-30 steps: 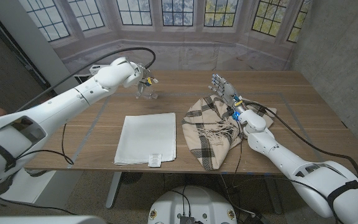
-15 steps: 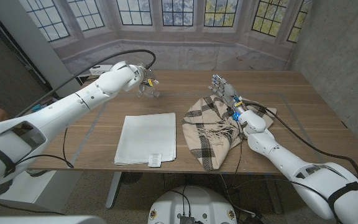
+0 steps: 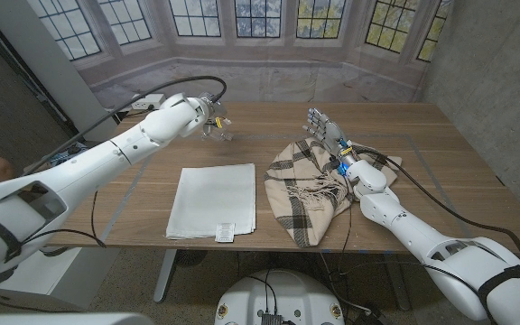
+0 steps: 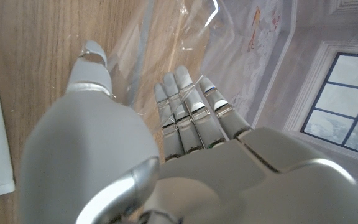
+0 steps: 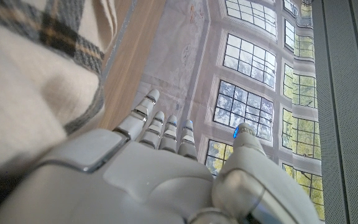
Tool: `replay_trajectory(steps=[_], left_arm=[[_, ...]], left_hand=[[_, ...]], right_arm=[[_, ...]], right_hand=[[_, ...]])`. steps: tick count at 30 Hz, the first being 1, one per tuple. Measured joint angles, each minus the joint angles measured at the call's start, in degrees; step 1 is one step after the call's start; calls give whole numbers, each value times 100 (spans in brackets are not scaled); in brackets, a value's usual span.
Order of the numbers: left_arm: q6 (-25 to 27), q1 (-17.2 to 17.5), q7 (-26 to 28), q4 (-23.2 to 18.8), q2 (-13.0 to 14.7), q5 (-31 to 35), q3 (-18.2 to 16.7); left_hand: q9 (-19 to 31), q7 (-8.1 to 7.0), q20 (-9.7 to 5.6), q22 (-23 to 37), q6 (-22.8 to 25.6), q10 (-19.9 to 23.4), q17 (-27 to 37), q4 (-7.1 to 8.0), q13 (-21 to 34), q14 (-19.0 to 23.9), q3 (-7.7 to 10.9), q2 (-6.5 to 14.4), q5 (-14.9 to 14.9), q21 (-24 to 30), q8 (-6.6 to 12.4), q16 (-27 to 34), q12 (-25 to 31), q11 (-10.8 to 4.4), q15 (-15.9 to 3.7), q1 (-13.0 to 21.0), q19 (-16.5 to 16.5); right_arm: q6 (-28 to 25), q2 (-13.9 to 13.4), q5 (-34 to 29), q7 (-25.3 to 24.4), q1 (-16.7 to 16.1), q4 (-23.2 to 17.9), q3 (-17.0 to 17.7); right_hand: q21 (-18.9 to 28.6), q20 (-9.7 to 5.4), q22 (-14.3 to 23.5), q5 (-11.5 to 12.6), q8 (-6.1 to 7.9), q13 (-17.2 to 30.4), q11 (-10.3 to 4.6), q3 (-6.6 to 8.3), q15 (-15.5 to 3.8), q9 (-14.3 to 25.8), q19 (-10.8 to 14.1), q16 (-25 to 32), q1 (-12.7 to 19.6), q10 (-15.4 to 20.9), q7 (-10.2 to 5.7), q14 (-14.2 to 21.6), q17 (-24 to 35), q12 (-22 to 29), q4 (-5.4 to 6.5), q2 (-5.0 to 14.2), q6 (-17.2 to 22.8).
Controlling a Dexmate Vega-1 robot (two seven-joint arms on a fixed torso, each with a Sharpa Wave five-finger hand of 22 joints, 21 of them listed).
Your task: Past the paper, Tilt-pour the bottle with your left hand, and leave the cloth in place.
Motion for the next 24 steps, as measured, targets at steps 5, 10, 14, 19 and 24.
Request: replay_trajectory(steps=[5,10,14,19,24], left_arm=[[133,76,173,-30,9,188,0],[201,128,298,-49,15,300,-2],[242,169,391,-63,15,375,-17],[268,198,465,-70,15,438,-30],[282,224,506,-71,4,456,-42]], left_hand=[[-1,0,-22,0,0,31,-16,-2,0,0,1,0,0,0,0,-2,-1,31,0,0,22],[-1,0,-22,0,0,31,-28,-10,0,12,10,0,0,0,0,-19,-4,31,11,0,22],[-4,0,-22,0,0,31,-48,-32,0,32,32,0,-1,0,0,-24,-7,31,30,0,22],[-25,0,-22,0,0,31,-48,-32,0,33,32,0,-1,0,0,-64,-15,31,29,0,21],[-27,0,-22,0,0,31,-48,-57,0,33,57,0,-1,0,0,-67,-18,31,28,0,21]], right_arm=[[8,6,15,16,-5,23,7],[18,12,26,22,-8,44,14],[33,18,32,30,-9,58,16],[43,22,34,31,-11,66,18],[45,22,35,30,-21,67,20]], right_hand=[[0,0,0,0,0,0,0,0,0,0,0,0,0,0,0,0,0,0,0,0,0],[0,0,0,0,0,0,0,0,0,0,0,0,0,0,0,0,0,0,0,0,0],[0,0,0,0,0,0,0,0,0,0,0,0,0,0,0,0,0,0,0,0,0],[0,0,0,0,0,0,0,0,0,0,0,0,0,0,0,0,0,0,0,0,0],[0,0,0,0,0,0,0,0,0,0,0,0,0,0,0,0,0,0,0,0,0]])
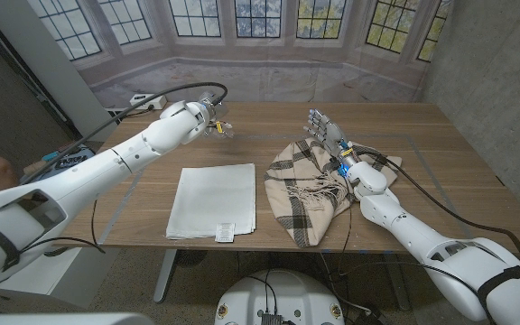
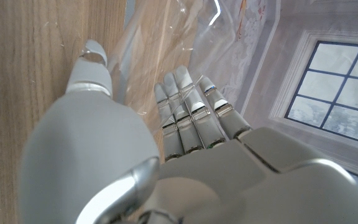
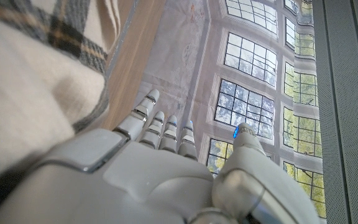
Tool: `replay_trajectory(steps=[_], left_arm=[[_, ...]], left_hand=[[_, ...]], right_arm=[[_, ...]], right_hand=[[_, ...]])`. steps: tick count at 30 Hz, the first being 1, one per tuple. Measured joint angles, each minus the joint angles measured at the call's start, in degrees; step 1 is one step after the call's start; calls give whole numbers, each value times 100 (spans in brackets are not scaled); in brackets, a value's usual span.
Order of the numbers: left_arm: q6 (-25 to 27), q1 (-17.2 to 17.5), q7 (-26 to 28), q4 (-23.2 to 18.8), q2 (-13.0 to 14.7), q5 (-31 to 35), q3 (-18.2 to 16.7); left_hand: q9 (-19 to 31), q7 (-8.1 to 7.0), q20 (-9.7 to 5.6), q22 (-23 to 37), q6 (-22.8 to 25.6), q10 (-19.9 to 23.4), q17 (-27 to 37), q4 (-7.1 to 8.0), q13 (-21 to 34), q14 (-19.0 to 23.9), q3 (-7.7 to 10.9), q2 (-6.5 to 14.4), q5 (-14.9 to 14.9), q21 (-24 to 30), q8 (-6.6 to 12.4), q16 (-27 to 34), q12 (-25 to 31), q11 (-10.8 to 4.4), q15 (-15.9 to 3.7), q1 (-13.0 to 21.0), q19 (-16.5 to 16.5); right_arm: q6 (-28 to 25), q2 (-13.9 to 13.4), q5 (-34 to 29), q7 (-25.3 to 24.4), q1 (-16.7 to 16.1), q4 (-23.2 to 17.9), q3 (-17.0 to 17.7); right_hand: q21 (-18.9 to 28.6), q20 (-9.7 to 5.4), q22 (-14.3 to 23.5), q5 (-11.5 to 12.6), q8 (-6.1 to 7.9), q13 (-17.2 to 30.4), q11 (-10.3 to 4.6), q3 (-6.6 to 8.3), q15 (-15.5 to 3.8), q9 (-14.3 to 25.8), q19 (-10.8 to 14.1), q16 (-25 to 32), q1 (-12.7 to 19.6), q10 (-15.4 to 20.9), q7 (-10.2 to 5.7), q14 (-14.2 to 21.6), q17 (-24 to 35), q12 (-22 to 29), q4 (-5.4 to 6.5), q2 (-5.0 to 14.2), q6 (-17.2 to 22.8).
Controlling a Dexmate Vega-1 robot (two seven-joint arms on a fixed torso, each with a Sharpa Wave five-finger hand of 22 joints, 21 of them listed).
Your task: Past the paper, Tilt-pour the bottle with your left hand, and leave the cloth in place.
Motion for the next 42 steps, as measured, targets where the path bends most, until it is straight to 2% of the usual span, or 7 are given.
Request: replay_trajectory(steps=[11,16,28,42], left_arm=[[11,9,17,1,-16,9,-6],[173,105,115,3,-13,29,-65],[1006,532,480,-60,-134,-18,-308],[2050,1052,1126,-99,-365,-440,-571]], left_hand=[[-7,0,0,0,0,0,9,0,0,9,0,0,-1,0,0,-20,-12,0,-9,0,0],[-8,0,0,0,0,28,22,0,0,8,0,0,-5,0,0,-24,-12,28,-10,0,0],[20,0,31,0,0,62,50,-25,0,33,25,0,35,0,0,-62,-20,62,14,0,31],[20,0,53,0,0,61,79,-55,4,50,55,0,56,0,0,-85,-33,61,32,0,8]], right_arm=[[0,-2,1,-10,-14,-15,2],[-15,-2,6,-17,-15,-18,3],[-111,-25,0,-15,23,-61,-15],[-231,-62,-39,1,69,-101,-52]], right_hand=[[0,0,0,0,0,0,0,0,0,0,0,0,0,0,0,0,0,0,0,0,0],[0,0,0,0,0,0,0,0,0,0,0,0,0,0,0,0,0,0,0,0,0],[0,0,0,0,0,0,0,0,0,0,0,0,0,0,0,0,0,0,0,0,0],[0,0,0,0,0,0,0,0,0,0,0,0,0,0,0,0,0,0,0,0,0]])
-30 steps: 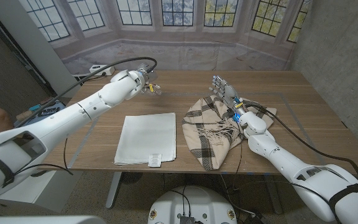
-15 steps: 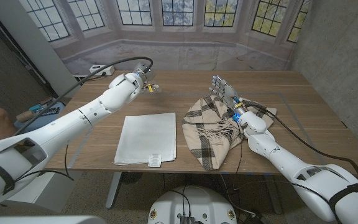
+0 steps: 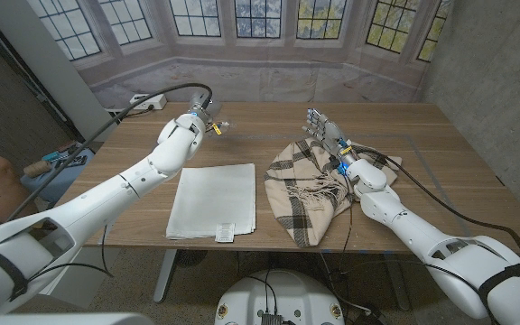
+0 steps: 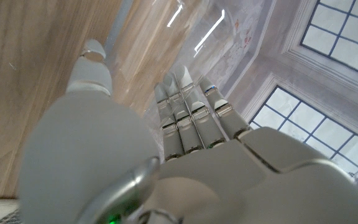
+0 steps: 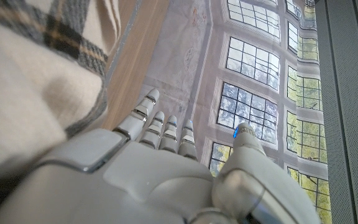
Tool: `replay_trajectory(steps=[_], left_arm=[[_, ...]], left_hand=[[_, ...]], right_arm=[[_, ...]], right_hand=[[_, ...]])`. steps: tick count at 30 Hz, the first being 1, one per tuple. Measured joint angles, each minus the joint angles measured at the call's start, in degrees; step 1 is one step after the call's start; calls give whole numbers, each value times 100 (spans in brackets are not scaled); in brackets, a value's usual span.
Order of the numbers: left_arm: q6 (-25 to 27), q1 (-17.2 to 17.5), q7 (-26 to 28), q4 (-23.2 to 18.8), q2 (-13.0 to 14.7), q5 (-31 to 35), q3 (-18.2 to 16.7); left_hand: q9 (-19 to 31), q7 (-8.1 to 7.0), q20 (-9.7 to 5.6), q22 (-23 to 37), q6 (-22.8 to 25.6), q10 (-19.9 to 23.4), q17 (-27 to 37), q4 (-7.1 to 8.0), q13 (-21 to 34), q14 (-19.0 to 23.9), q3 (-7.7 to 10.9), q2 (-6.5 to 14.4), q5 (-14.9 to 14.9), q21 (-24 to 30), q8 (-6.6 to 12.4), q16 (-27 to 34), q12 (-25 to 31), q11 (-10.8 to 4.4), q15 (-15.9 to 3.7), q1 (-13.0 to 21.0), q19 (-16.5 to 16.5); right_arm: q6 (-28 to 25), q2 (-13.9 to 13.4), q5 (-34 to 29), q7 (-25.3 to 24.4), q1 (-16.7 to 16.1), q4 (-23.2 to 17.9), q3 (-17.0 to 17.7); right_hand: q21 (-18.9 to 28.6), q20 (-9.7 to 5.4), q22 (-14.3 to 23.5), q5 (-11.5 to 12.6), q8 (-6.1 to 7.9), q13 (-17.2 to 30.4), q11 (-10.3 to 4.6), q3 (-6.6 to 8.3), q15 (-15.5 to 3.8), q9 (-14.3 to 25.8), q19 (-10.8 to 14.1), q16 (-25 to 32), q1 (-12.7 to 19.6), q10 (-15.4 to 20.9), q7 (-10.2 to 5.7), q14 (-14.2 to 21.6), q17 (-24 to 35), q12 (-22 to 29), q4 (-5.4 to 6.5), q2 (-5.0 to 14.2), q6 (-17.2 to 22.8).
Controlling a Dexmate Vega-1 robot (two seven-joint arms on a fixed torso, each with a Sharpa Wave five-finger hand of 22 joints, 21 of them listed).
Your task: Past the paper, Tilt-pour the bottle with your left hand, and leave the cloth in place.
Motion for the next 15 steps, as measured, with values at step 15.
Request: replay_trajectory(steps=[15], left_arm=[[738,317,819,-2,-161,-600,-133]], left_hand=[[29,0,31,19,0,21,-1,-1,45,31,1,0,44,44,32,24,-1,21,31,0,31]], right_arm=[[-89,-24,-40,-67,1,-83,-26]], right_hand=[[0,0,0,0,0,0,0,-16,0,0,0,0,0,0,0,0,0,0,16,0,0]])
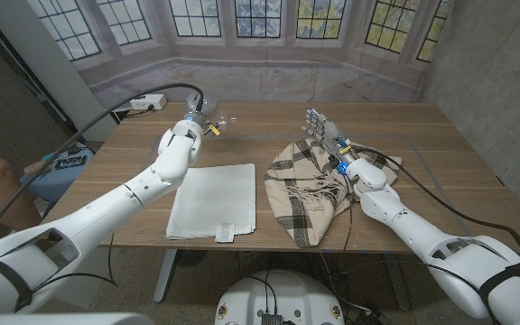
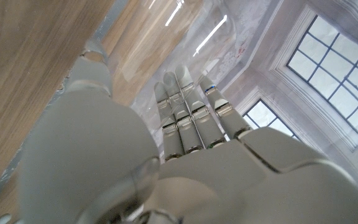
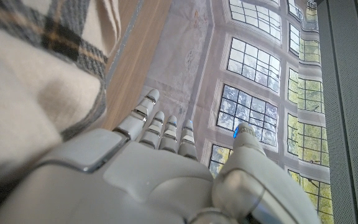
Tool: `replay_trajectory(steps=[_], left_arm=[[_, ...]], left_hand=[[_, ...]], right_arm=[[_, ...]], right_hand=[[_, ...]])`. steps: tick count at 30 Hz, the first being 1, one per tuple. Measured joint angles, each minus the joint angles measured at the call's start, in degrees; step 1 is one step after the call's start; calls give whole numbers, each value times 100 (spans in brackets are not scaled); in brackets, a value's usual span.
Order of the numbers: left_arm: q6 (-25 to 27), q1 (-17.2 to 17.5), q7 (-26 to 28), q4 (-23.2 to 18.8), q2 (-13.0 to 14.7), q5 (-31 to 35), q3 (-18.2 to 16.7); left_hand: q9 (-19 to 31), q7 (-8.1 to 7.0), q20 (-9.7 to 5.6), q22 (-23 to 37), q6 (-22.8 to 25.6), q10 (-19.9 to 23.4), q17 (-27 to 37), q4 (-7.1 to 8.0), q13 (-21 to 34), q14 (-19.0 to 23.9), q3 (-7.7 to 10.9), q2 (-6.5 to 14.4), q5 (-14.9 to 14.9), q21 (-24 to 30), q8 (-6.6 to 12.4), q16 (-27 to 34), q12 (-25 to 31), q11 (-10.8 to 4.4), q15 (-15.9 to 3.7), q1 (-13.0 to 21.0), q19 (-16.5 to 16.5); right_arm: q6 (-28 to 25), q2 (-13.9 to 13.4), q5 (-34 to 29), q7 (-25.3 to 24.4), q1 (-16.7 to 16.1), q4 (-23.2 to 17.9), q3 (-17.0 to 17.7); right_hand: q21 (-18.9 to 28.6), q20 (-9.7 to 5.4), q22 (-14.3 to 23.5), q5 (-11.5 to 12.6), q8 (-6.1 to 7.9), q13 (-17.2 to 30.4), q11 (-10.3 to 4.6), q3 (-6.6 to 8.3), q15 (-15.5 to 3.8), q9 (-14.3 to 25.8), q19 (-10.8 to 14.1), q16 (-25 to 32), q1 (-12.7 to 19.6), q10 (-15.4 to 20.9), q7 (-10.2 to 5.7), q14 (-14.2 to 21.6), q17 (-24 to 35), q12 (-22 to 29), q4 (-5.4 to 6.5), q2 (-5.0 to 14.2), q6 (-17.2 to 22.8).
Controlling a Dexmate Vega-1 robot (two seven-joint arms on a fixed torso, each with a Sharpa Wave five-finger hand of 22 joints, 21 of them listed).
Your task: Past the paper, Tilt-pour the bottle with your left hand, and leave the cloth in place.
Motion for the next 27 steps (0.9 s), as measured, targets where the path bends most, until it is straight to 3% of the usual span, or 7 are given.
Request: replay_trajectory(steps=[27], left_arm=[[733,532,2164,-147,-306,-1879,-346]], left_hand=[[-41,0,-1,9,0,21,-35,-17,164,23,17,0,84,0,1,-6,-88,20,23,0,0]], right_arm=[[-131,-118,-48,-19,-3,-169,-34]], right_hand=[[0,0,0,0,0,0,0,0,0,0,0,0,0,0,0,0,0,0,0,0,0]])
